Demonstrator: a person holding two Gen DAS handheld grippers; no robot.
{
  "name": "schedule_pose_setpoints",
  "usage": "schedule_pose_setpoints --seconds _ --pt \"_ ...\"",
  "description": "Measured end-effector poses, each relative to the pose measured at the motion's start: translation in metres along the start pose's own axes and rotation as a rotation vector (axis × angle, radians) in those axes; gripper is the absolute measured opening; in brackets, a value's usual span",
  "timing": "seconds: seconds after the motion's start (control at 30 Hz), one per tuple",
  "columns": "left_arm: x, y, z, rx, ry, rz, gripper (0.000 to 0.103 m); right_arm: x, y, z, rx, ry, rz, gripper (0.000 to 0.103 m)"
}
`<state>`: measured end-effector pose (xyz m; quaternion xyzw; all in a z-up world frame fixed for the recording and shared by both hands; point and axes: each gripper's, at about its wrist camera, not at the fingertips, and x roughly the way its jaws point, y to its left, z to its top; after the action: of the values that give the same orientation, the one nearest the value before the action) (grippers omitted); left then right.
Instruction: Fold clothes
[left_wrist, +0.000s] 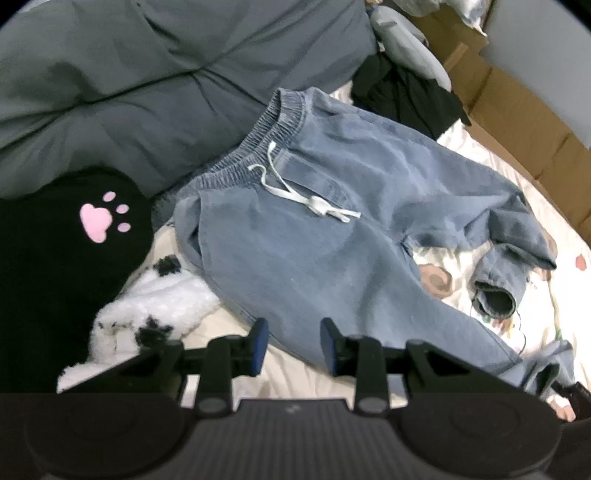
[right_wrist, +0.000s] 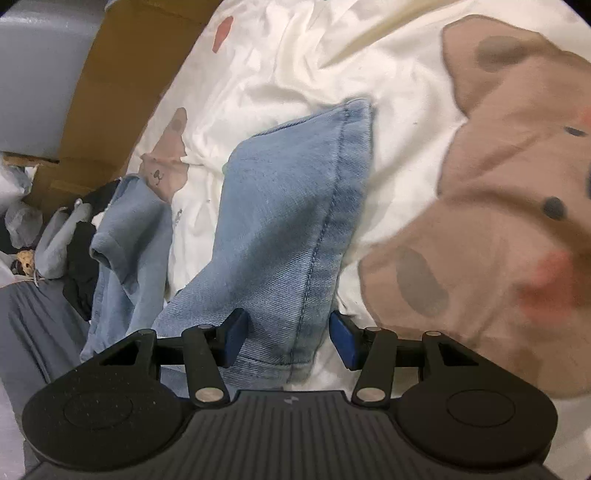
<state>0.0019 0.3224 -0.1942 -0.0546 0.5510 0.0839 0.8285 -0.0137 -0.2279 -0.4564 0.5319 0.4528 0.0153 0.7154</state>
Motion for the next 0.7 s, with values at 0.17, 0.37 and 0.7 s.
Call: schedule_pose_setpoints --seconds 0.17,0.37,0.7 --pt "0.008 -0.007 0.000 0.006 0.016 0.001 0.034 0.011 0.002 0.005 -0.011 0.016 0.026 0.072" --pt "0.015 -0.012 0.000 0.005 0.023 -0.005 0.034 0.014 0.014 0.002 -0.027 0.016 0.022 0.078" --pt "0.011 -0.002 -0.008 -0.042 -0.005 -0.068 0.035 -0.026 -0.007 0.001 0.083 -0.004 0.013 0.021"
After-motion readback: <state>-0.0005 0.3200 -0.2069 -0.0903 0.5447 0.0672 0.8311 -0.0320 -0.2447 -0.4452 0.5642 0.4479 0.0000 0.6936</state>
